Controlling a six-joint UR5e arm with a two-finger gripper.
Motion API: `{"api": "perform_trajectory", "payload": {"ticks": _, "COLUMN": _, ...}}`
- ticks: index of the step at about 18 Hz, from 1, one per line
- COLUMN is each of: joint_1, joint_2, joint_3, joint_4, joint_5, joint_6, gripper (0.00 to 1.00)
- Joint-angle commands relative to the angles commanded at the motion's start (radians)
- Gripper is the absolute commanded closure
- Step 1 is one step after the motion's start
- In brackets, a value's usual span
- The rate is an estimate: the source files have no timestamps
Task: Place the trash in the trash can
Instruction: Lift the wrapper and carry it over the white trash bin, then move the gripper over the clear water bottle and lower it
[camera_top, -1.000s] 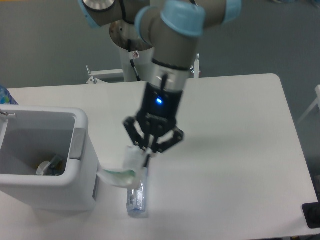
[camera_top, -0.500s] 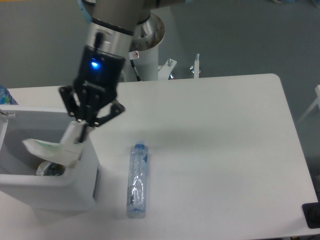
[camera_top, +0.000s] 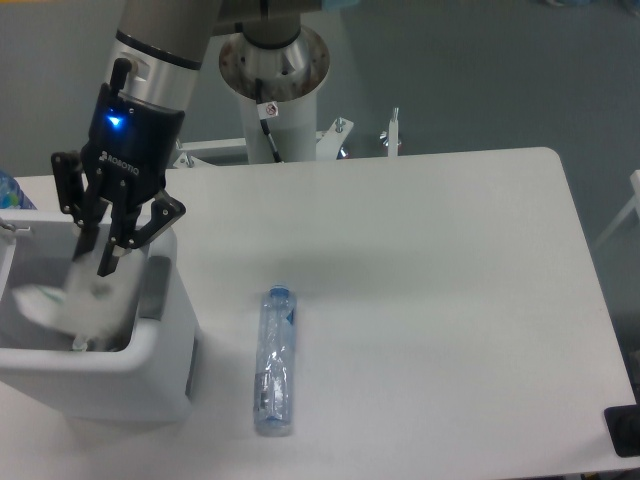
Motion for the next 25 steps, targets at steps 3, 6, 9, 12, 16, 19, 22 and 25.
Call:
{"api": "perform_trajectory", "payload": {"ticks": 3, "joint_1": 0.046, "joint_2": 0.0, "joint_3": 0.014, "joint_4": 0.002, "joint_5": -0.003, "joint_6": -0.002, "gripper": 0.0}}
{"api": "perform_trajectory", "payload": {"ticks": 6, "joint_1": 0.144, "joint_2": -0.044, "joint_3": 0.058, "joint_4": 0.002, "joint_5": -0.008, "joint_6": -0.047, "gripper": 0.0}}
{"api": "perform_trajectory", "payload": {"ticks": 9, "joint_1": 0.231, "joint_2": -0.138, "joint_3": 0.109, "joint_4": 0.0, "joint_5": -0.009, "joint_6": -0.107, "gripper": 0.0}}
{"api": "perform_trajectory", "payload": {"ticks": 12, "joint_1": 0.253, "joint_2": -0.225, "joint_3": 0.14, "joint_4": -0.002, "joint_5": 0.001, "joint_6": -0.124, "gripper": 0.0}}
{"api": "perform_trajectory", "payload": {"ticks": 16, "joint_1": 0.258, "joint_2": -0.323, "joint_3": 0.155, "joint_4": -0.014, "joint_5": 0.008, "joint_6": -0.124, "gripper": 0.0}}
{"api": "perform_trajectory", "payload": {"ticks": 19, "joint_1": 0.258, "joint_2": -0.38, "joint_3": 0.166, "joint_4": -0.043, "joint_5": 0.012, "joint_6": -0.123, "gripper": 0.0}}
{"api": "perform_trajectory", "payload": {"ticks": 22, "joint_1": 0.249, "joint_2": -0.416, "joint_3": 0.164, "joint_4": -0.092, "joint_5": 0.054, "joint_6": -0.117, "gripper": 0.0}}
{"api": "perform_trajectory", "payload": {"ticks": 25, "joint_1": 0.232, "joint_2": -0.451, "joint_3": 0.192, "joint_4": -0.204, "joint_5": 0.055, "joint_6": -0.091, "gripper": 0.0}}
